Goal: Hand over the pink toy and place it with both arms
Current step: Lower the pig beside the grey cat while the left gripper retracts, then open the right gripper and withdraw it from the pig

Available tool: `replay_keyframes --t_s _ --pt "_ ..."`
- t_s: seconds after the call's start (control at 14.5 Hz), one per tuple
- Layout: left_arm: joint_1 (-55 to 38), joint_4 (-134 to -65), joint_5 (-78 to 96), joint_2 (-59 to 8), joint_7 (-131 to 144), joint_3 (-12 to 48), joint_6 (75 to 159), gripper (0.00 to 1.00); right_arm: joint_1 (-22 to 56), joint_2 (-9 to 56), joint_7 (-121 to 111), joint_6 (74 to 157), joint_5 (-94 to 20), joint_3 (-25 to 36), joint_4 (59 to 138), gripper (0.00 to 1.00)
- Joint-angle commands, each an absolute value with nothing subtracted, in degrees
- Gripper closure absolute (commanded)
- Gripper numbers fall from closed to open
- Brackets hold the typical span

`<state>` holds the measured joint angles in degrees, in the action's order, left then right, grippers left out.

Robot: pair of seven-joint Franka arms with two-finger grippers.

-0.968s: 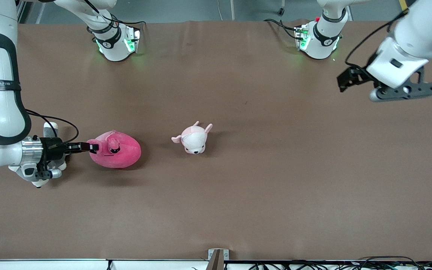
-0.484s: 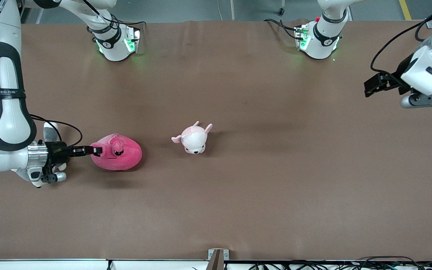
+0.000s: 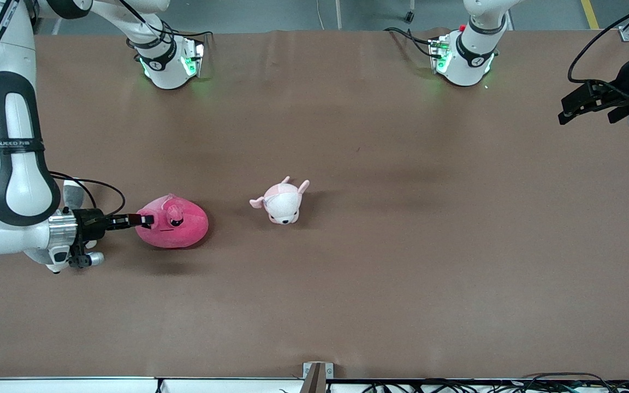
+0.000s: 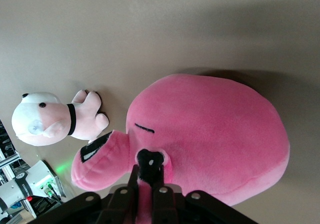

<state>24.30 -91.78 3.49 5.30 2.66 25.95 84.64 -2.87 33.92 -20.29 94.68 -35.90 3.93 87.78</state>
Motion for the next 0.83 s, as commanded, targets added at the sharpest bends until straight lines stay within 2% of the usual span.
replay_keyframes --t_s 0.0,0.14,0.28,0.41,0.76 --pt "24.7 -92.64 3.96 6.24 1.93 26.1 86.75 0.0 -3.69 34.54 -20.74 93.35 -35.87 3.08 83.43 0.0" --pt "24.61 -90.54 3.69 4.67 2.02 26.1 86.75 0.0 -4.04 33.67 -20.57 91.42 -34.73 3.34 80.6 0.0" --pt "24.7 -89.57 3.52 2.65 2.29 26.02 88.84 0.0 -4.83 30.17 -19.7 87.64 -32.27 3.95 78.15 0.0" --pt "24.87 -84.66 3.78 -0.69 2.37 25.23 89.3 0.0 -4.4 26.56 -15.41 86.84 -25.52 3.96 75.95 0.0" --pt "24.79 -84.37 3.52 -1.14 2.81 25.05 89.21 0.0 -2.64 16.9 -10.64 84.81 -9.44 3.6 75.76 0.0"
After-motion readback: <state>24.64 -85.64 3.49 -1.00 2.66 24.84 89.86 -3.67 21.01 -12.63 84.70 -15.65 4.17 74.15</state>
